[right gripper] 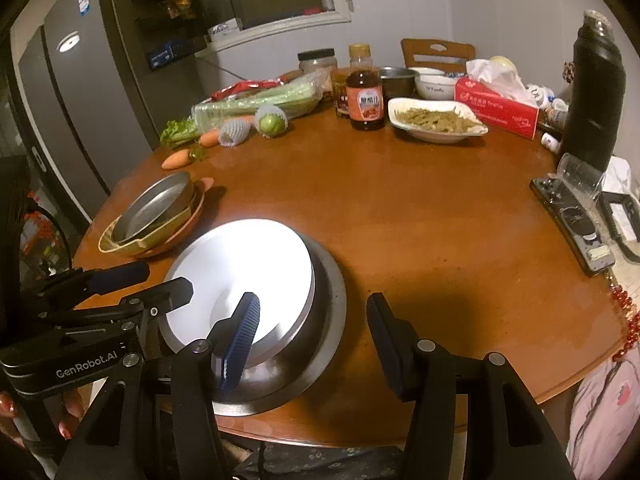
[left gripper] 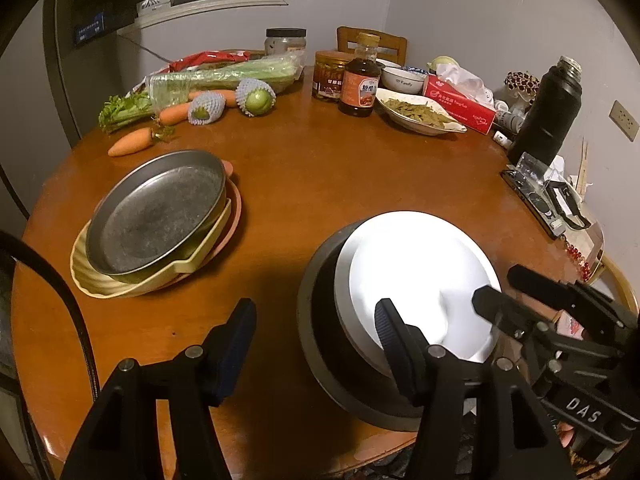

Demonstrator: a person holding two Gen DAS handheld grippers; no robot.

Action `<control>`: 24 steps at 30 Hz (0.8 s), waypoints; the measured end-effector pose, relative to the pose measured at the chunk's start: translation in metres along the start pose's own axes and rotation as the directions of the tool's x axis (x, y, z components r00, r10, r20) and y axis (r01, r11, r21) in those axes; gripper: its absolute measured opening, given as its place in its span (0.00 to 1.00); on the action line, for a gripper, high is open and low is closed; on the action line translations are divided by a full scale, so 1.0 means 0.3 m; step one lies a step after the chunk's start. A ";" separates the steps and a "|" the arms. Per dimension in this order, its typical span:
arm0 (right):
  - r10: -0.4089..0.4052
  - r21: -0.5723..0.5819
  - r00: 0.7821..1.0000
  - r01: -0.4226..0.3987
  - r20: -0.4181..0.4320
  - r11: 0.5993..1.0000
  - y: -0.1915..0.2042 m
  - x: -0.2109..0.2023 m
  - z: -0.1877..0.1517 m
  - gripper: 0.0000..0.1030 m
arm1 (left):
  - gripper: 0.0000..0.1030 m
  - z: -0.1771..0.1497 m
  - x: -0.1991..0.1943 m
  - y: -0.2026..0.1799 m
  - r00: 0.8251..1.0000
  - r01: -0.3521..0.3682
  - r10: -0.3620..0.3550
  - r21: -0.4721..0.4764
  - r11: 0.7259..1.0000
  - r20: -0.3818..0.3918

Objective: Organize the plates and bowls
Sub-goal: 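Grasp the steel bowl rim with the left gripper while the right holds it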

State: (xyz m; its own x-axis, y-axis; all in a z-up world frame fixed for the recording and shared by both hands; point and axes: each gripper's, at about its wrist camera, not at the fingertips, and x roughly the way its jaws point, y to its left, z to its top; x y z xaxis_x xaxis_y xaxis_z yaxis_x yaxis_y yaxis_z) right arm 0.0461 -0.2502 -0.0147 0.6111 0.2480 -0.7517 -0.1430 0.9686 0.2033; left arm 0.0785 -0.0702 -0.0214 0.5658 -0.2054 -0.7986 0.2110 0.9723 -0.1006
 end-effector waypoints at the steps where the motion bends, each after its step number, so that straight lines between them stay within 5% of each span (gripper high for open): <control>1: 0.001 0.002 1.000 -0.001 -0.009 1.000 0.000 0.008 -0.002 0.56 | 0.62 0.000 0.004 -0.001 1.000 0.000 0.000 0.000 1.000 -0.002; 14: 0.057 0.036 0.997 -0.055 -0.052 0.998 0.002 0.071 -0.009 0.56 | 0.63 -0.007 0.078 -0.003 0.998 0.039 -0.040 -0.013 0.999 -0.049; 18: 0.067 0.032 0.997 -0.066 -0.047 0.997 0.001 0.079 -0.010 0.56 | 0.46 -0.013 0.098 -0.016 0.995 0.076 -0.076 -0.008 0.997 -0.063; 24: 0.051 0.012 0.998 -0.051 -0.036 0.999 0.023 0.078 -0.004 0.53 | 0.45 -0.008 0.082 -0.004 0.998 0.048 -0.048 -0.004 0.999 -0.051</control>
State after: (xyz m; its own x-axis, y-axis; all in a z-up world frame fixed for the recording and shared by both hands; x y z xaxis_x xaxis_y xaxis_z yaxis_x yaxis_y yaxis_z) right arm 0.0585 -0.2377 -0.0318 0.5745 0.2980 -0.7624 -0.1645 0.9544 0.2491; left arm 0.0901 -0.0760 -0.0423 0.5133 -0.2455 -0.8223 0.2346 0.9618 -0.1408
